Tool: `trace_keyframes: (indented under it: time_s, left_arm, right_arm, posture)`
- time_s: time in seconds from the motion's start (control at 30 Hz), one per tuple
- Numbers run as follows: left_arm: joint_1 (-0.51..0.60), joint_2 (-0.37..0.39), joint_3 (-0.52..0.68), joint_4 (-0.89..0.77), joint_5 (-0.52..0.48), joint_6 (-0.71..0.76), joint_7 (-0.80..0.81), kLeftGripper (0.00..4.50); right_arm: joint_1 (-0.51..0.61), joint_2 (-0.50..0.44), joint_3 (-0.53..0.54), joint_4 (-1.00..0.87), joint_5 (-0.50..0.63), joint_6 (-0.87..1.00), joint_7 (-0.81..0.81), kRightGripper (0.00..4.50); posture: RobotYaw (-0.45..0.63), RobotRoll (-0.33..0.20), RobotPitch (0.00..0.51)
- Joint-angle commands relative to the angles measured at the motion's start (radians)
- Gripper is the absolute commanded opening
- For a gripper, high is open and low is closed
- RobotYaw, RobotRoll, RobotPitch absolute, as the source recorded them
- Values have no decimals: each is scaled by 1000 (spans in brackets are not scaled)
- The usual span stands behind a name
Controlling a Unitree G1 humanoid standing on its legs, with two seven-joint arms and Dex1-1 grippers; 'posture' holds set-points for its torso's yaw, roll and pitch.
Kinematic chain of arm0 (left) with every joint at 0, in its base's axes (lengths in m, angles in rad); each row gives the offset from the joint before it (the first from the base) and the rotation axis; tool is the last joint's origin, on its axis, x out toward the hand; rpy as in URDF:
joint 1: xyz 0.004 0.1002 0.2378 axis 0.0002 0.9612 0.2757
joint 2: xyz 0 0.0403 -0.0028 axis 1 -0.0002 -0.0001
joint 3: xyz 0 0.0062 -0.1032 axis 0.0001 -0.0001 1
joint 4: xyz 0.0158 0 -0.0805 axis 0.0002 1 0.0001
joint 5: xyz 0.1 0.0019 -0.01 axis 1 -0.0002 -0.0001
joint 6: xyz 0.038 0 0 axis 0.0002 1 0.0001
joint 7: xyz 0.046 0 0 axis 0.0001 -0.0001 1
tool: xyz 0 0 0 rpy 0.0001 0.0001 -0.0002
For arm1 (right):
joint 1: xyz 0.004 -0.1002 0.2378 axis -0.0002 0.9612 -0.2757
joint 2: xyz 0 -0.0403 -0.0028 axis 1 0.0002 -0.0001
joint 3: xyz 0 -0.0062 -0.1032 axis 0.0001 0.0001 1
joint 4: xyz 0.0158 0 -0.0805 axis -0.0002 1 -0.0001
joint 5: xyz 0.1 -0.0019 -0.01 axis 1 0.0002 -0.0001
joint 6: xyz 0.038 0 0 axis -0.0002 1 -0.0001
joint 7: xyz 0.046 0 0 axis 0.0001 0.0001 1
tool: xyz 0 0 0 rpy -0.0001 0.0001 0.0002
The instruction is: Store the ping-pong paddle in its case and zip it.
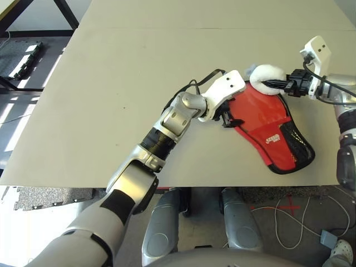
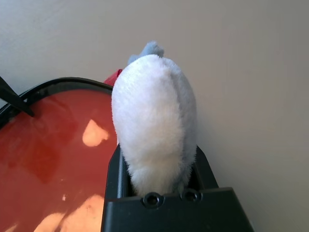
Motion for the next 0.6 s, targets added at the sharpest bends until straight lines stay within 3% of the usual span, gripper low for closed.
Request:
trace_keyframes:
  time_s: [0.03, 0.47, 0.6]
  left_arm:
    - [28, 5, -39, 35, 24, 24, -7, 4500]
    - [31, -1, -44, 33, 24, 27, -12, 4500]
    - [29, -4, -44, 37, 24, 26, -11, 4500]
  right_arm:
    - [-2, -60, -13, 31, -33, -22, -25, 616]
    - [22, -141, -15, 56, -57, -34, 3, 599]
    - [62, -201, -9, 31, -47, 14, 128, 599]
  posture:
    - [-153, 0, 270]
    - [-160, 0, 273]
    - [-164, 0, 276]
